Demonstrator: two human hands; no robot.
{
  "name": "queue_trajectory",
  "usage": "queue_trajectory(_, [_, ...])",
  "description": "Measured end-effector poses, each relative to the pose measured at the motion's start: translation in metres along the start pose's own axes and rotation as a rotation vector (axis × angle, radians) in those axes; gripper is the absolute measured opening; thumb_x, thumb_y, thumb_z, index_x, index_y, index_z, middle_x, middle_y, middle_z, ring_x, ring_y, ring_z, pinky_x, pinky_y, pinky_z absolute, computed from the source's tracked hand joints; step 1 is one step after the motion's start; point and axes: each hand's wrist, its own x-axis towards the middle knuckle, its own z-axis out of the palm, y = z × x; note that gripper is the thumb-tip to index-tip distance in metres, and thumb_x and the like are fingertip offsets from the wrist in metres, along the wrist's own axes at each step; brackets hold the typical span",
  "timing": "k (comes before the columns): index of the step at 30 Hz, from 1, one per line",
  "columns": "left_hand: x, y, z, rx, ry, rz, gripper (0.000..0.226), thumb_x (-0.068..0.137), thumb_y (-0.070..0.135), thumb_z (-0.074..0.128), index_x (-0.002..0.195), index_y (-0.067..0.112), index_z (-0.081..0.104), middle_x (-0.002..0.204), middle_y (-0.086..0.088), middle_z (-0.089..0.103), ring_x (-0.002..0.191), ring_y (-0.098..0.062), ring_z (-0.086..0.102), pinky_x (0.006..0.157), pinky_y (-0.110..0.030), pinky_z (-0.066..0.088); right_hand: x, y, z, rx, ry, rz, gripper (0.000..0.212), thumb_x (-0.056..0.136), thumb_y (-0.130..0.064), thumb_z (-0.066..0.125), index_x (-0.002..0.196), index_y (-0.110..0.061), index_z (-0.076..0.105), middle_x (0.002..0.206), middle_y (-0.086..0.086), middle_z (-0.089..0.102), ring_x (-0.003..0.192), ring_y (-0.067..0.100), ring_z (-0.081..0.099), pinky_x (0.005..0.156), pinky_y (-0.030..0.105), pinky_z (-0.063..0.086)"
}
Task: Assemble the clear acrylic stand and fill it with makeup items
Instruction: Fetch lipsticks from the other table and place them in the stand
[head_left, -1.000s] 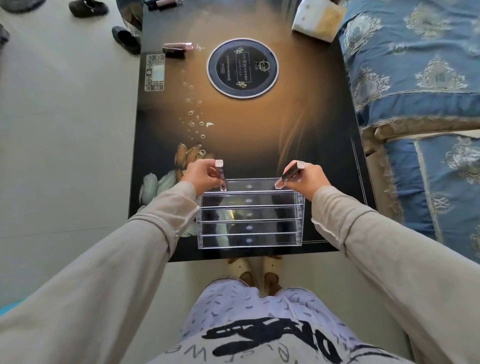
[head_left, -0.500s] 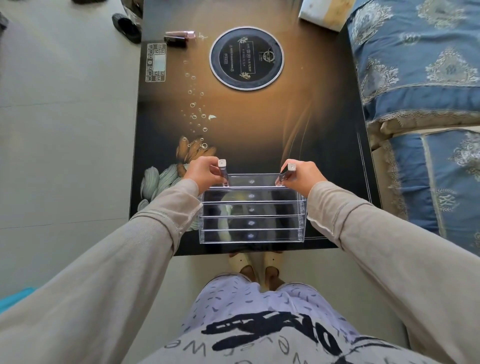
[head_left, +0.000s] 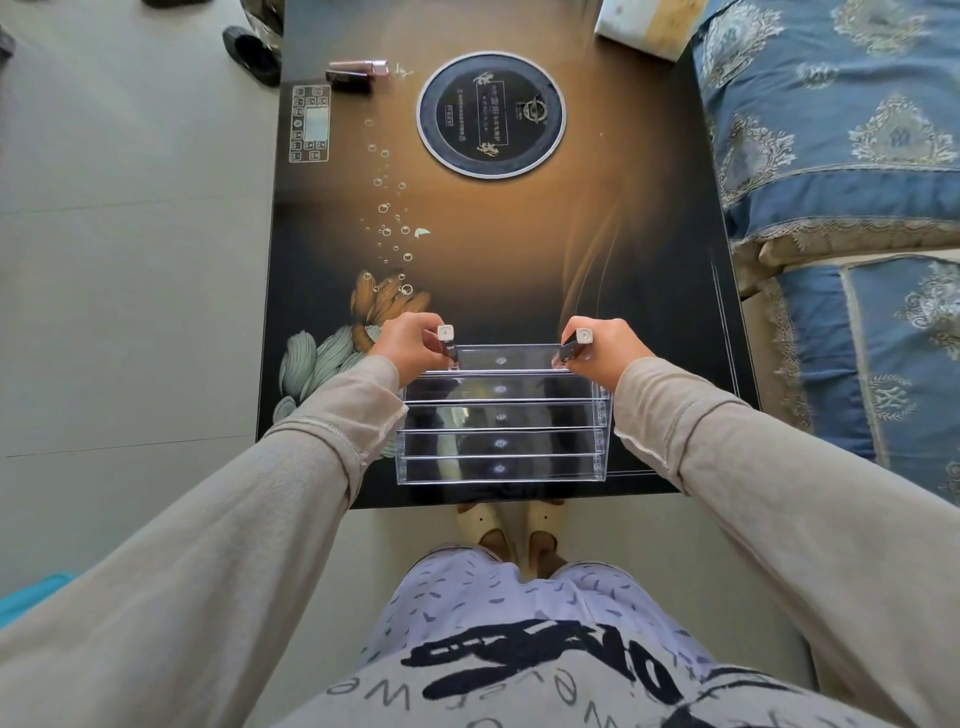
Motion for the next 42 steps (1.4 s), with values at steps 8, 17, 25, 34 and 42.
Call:
queue_trajectory(8, [-0.004,-0.001,0.004,0.01,0.008,0.009,0.023,0.075,-0.003,0.069,0.098,0.0,0.066,0.102,-0.02,0.069,0.086,-0.018,0.058,0.084,-0.027,0.045,0.0,0.004,0.004,0.012,0.015,-0.007,0.018,0.087,-0.009,0.057,0.105,-0.007,0.059,0.105,0.019,0.065,0.096,0.032,0.061,0.089,0.034,0.05])
queue_trajectory(17, [-0.006,-0.007,0.01,0.03,0.052,0.034,0.027,0.075,-0.001,0.07,0.102,0.002,0.065,0.104,-0.018,0.067,0.092,-0.021,0.059,0.088,-0.031,0.047,0.0,0.005,0.008,0.008,0.005,0.009,0.022,0.088,-0.013,0.057,0.109,-0.01,0.059,0.109,0.017,0.064,0.099,0.032,0.061,0.094,0.039,0.05])
queue_trajectory(25, [-0.007,-0.018,0.011,0.03,0.109,0.0,0.038,0.075,0.001,0.071,0.112,0.006,0.061,0.113,-0.015,0.066,0.103,-0.024,0.061,0.092,-0.029,0.045,-0.002,0.01,0.014,0.101,0.07,0.057,0.038,0.084,-0.008,0.062,0.12,-0.012,0.05,0.116,0.016,0.062,0.105,0.033,0.059,0.095,0.036,0.047])
queue_trajectory(34, [-0.076,-0.074,0.054,0.044,0.3,-0.147,0.041,0.078,0.0,0.065,0.119,0.003,0.058,0.119,-0.014,0.063,0.114,-0.027,0.057,0.101,-0.032,0.041,-0.068,0.059,0.062,0.374,0.24,0.32,0.034,0.081,0.0,0.062,0.115,-0.004,0.056,0.107,0.015,0.066,0.094,0.024,0.06,0.086,0.023,0.042])
queue_trajectory(42, [-0.153,-0.146,0.098,0.2,-0.344,-0.63,0.025,0.087,0.014,0.054,0.11,0.009,0.064,0.118,-0.011,0.066,0.112,-0.023,0.06,0.085,-0.022,0.045,-0.133,0.114,0.137,0.271,-0.22,0.64,0.024,0.085,-0.002,0.058,0.109,0.001,0.063,0.114,0.018,0.066,0.099,0.022,0.06,0.096,0.031,0.043])
